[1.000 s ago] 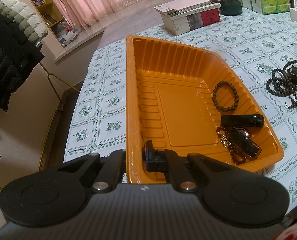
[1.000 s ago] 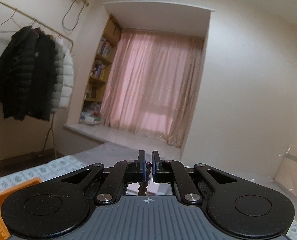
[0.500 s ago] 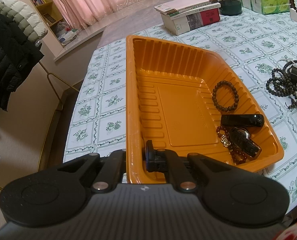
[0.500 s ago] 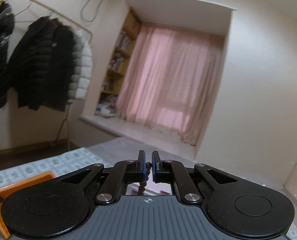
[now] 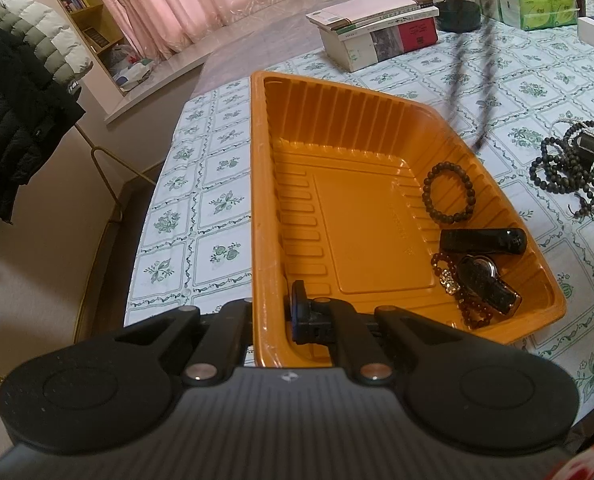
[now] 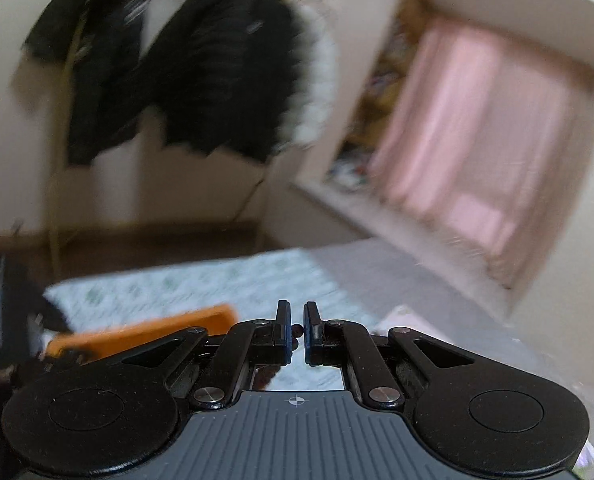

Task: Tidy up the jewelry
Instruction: 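Lower the brown bead necklace into the orange tray and open the right gripper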

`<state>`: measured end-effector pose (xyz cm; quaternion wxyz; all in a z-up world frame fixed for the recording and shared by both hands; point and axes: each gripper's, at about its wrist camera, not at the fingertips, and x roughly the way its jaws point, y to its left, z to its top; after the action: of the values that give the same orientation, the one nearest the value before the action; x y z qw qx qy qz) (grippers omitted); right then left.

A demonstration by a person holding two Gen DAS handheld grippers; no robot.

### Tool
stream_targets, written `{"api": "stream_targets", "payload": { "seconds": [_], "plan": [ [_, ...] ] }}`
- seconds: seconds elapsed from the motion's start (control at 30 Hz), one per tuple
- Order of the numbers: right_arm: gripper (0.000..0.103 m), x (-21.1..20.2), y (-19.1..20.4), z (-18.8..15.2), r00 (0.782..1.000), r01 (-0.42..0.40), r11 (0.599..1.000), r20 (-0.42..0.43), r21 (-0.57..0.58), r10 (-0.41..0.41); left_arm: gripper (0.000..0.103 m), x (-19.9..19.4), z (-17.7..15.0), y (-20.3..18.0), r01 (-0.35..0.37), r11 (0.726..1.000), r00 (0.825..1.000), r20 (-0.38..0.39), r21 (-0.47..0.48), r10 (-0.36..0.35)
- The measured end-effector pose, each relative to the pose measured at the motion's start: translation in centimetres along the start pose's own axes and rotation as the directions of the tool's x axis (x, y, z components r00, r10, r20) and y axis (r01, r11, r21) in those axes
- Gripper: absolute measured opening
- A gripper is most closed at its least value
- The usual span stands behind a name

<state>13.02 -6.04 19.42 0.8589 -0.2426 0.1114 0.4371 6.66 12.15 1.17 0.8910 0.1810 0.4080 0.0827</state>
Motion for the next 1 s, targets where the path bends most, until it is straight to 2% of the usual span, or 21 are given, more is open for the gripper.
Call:
{"api": "stream_targets", "payload": {
  "seconds": [0.13,0.2,0.33,0.47,0.57,0.63,0.73,0.8,0.87,0.9,0.93,1.0],
  "plan": [
    [0.003,3.7,3.5,-0.3,0.998,-0.045,0.982,-0.055,-0.184,0.036,0.003,0.2,0.0,0.1,0.004,1.0,1.0,0.0,-0.001,-0.004],
    [0.002,5.4,4.8,-0.8,0.996,-0.064,0.971,-0.075,-0.228,0.048,0.003,0.2,0.1,0.1,0.004,1.0,1.0,0.0,-0.001,-0.004],
    [0.002,8.4,6.0,-1.5,0.991,-0.101,0.968,-0.108,-0.23,0.077,0.003,0.1,0.2,0.0,0.006,1.0,1.0,0.004,0.002,-0.006],
    [0.002,8.7,5.5,-2.3,0.991,-0.098,0.978,-0.105,-0.184,0.079,0.003,0.3,0.2,0.1,0.007,1.0,1.0,0.005,0.003,-0.007],
    [0.002,7.7,4.3,-3.4,0.993,-0.072,0.993,-0.101,-0.089,0.063,0.003,0.3,0.2,0.2,0.009,1.0,1.0,0.005,0.0,-0.009],
    [0.002,6.8,2.4,-5.4,0.993,-0.05,0.997,-0.106,0.057,0.055,0.003,0.4,0.1,0.2,0.009,1.0,1.0,0.004,-0.003,-0.009],
    [0.002,6.6,-0.1,-9.8,0.983,-0.019,0.96,-0.173,0.279,0.07,0.003,0.4,0.1,0.2,0.008,1.0,1.0,0.007,-0.003,-0.008],
    [0.002,7.2,-0.8,-12.7,0.969,0.015,0.938,-0.236,0.347,0.072,0.003,0.4,0.0,0.2,0.01,1.0,1.0,0.008,-0.004,-0.01],
    [0.006,8.2,-1.1,-14.9,0.951,0.017,0.914,-0.29,0.405,0.111,0.003,0.4,0.0,0.2,0.008,1.0,1.0,0.007,-0.005,-0.008],
    [0.015,8.8,-1.2,-15.8,0.943,0.022,0.899,-0.307,0.437,0.126,0.003,0.4,0.0,0.2,0.008,1.0,1.0,0.007,-0.006,-0.008],
    [0.031,9.3,-1.4,-16.4,0.939,0.028,0.887,-0.317,0.46,0.135,0.003,0.4,0.0,0.2,0.008,1.0,1.0,0.007,-0.007,-0.008],
    [0.04,10.4,-1.9,-17.5,0.935,0.021,0.839,-0.309,0.544,0.176,0.003,0.4,-0.1,0.2,0.009,1.0,1.0,0.007,-0.007,-0.009]
  ]
}}
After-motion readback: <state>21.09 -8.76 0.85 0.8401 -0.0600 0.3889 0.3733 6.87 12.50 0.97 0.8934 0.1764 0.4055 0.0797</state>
